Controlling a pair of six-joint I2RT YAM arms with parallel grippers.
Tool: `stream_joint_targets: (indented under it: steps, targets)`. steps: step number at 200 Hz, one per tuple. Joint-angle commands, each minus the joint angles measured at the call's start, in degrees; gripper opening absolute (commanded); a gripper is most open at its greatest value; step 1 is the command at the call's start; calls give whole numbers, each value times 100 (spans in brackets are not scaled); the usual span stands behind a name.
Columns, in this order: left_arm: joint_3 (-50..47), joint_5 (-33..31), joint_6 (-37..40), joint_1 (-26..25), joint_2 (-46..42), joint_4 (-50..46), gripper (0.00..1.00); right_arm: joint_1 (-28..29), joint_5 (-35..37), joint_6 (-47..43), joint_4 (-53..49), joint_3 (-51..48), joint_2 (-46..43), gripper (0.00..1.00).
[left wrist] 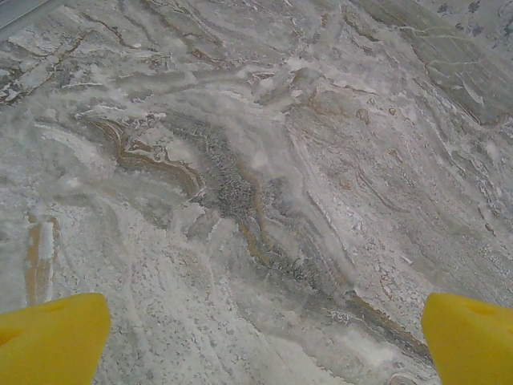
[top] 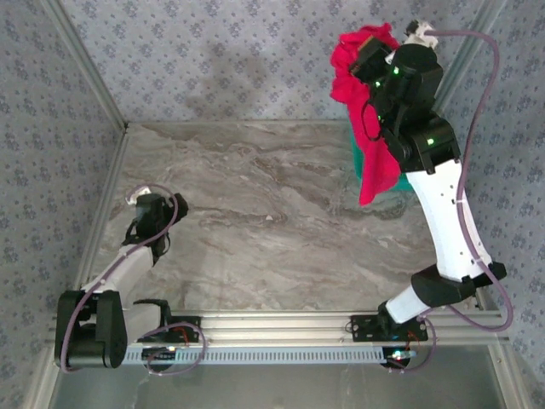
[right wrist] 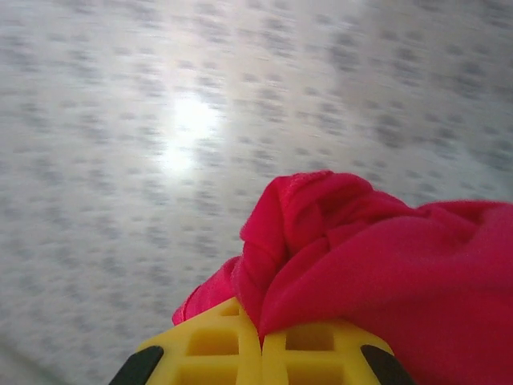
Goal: Fold the inside-out t-shirt
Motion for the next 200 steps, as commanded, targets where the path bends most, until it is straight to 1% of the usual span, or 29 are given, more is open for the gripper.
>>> stream_joint_targets:
  steps: [1, 17, 29, 72, 90, 98, 103, 107, 113, 119, 123, 132, 136, 147, 160, 167, 186, 200]
  targets:
    - [177, 96, -62, 21, 33, 164, 100, 423, -188, -743, 116, 759, 429, 0]
    - [187, 117, -53, 16, 48, 164, 100, 732, -173, -970, 142, 904, 739, 0]
    - [196, 126, -44, 18, 49, 164, 100, 841, -156, -956, 130, 830, 940, 0]
    - [215, 180, -26, 18, 94, 155, 100, 859, -480, -494, 142, 119, 1604, 1]
    - [239, 243, -18, 19, 146, 170, 100, 846, -736, -224, 60, -62, 1959, 1]
    - [248, 291, -9, 24, 179, 185, 100, 837, -917, -125, -29, -84, 2138, 3]
    - [260, 320, -1, 21, 202, 194, 100, 829, -1071, -85, -102, -69, 2262, 6]
    - [264, 343, 13, 15, 216, 210, 100, 811, -1247, -35, -178, -47, 2364, 11]
    - [265, 389, 41, 18, 258, 232, 100, 790, -1527, 46, -380, 15, 2511, 25]
    - [278, 421, 78, 20, 307, 264, 100, 753, -1864, 137, -623, 119, 2659, 46]
    - [289, 457, 87, 18, 338, 274, 100, 723, -2069, 250, -836, 199, 2751, 56]
    - [338, 564, 113, 16, 420, 280, 100, 621, -2458, 324, -1185, 375, 2917, 70]
    - [362, 632, 122, 16, 457, 274, 100, 584, -2587, 327, -1337, 432, 2960, 74]
    - [429, 871, 123, 17, 594, 291, 100, 464, -2807, 316, -1665, 404, 2986, 78]
    - [512, 1288, 115, 14, 769, 389, 100, 323, -2920, 235, -1964, 116, 2866, 82]
    - [560, 1560, 98, -8, 893, 453, 100, 246, -2942, -41, -2092, -125, 2738, 83]
    - [819, 2242, 119, -169, 1300, 577, 100, 20, -3087, -355, -2088, -1154, 2315, 84]
    - [1199, 2568, 27, -411, 1633, 394, 98, -112, -3152, -414, -1711, -2162, 1955, 83]
